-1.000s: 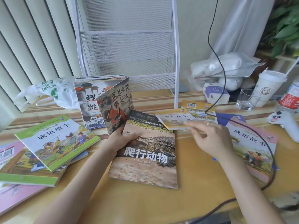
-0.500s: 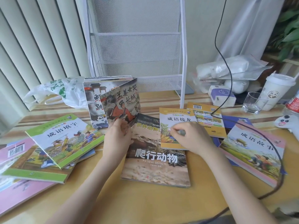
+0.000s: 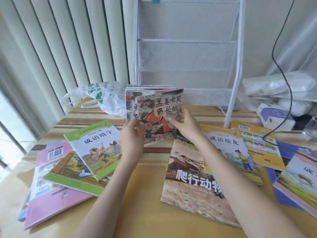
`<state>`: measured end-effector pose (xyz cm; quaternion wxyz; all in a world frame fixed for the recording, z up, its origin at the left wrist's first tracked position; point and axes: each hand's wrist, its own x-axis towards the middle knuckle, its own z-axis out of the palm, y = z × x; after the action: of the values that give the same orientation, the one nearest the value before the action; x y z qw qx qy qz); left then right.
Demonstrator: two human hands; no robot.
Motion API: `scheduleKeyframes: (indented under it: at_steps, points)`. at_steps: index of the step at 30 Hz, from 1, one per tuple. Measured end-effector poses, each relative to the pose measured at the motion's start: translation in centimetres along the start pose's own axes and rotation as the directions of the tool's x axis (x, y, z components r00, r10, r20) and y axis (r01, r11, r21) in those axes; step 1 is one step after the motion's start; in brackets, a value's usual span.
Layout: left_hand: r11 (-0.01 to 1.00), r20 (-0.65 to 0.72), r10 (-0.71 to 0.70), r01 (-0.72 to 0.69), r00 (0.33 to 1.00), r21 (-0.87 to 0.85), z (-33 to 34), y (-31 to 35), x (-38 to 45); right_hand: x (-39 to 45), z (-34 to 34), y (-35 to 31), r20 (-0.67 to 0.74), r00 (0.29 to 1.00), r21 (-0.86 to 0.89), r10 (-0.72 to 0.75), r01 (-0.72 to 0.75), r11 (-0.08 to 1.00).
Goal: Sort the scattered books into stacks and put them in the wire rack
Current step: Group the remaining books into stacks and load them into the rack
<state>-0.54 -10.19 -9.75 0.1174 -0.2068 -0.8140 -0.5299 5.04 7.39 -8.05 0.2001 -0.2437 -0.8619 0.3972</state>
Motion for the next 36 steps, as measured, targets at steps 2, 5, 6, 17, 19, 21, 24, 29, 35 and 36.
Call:
scheduleKeyframes:
  at_steps: [2, 5, 6, 17, 19, 21, 24, 29, 35, 36]
  points:
    - [0.999, 0.005, -0.035, 0.035, 0.999, 0.000, -0.4, -0.5, 1.2, 0.2, 0.5, 0.0, -0.098, 0.995, -0.008, -0.022, 0.021, 1.000]
    - [0.993, -0.073, -0.110, 0.106, 0.991, -0.054, -1.5, -1.0, 2.5, -0.1, 1.2, 0.0, -0.187, 0.975, -0.075, -0.120, 0.108, 0.991]
    - [0.992, -0.106, -0.117, 0.112, 0.987, -0.058, -1.9, -1.3, 2.8, -0.2, 1.6, -0.1, -0.208, 0.966, -0.098, -0.156, 0.138, 0.986]
    - [0.980, -0.056, -0.199, 0.200, 0.978, 0.010, -2.4, -2.3, 2.2, -1.1, 3.1, 0.0, -0.335, 0.926, -0.264, -0.175, 0.086, 0.961]
    - [0.983, -0.025, -0.159, 0.161, 0.987, 0.085, -2.3, -2.3, 1.7, -1.5, 3.1, -0.6, -0.366, 0.914, -0.294, -0.176, 0.065, 0.953]
    - [0.976, 0.033, -0.133, 0.125, 0.991, 0.179, -2.6, -2.2, 1.0, -2.3, 3.4, -1.2, -0.433, 0.862, -0.323, -0.263, 0.123, 0.938]
    - [0.921, 0.069, -0.127, 0.092, 0.990, 0.379, -3.8, -2.4, 0.3, -4.0, 4.4, -2.4, -0.365, 0.799, -0.315, -0.478, 0.378, 0.871]
    - [0.619, -0.004, -0.424, 0.292, 0.906, 0.729, -7.6, -3.5, -0.2, -6.1, 7.5, -4.3, 0.284, 0.916, -0.164, -0.282, 0.337, 0.927]
    - [0.682, -0.042, -0.481, 0.404, 0.876, 0.610, -12.1, -4.7, -1.3, -8.4, 9.4, -6.3, 0.369, 0.922, 0.044, -0.117, 0.108, 0.993]
    - [0.744, -0.056, -0.453, 0.412, 0.890, 0.526, -12.8, -4.5, -1.5, -8.5, 9.6, -6.6, 0.351, 0.929, 0.061, -0.114, 0.099, 0.993]
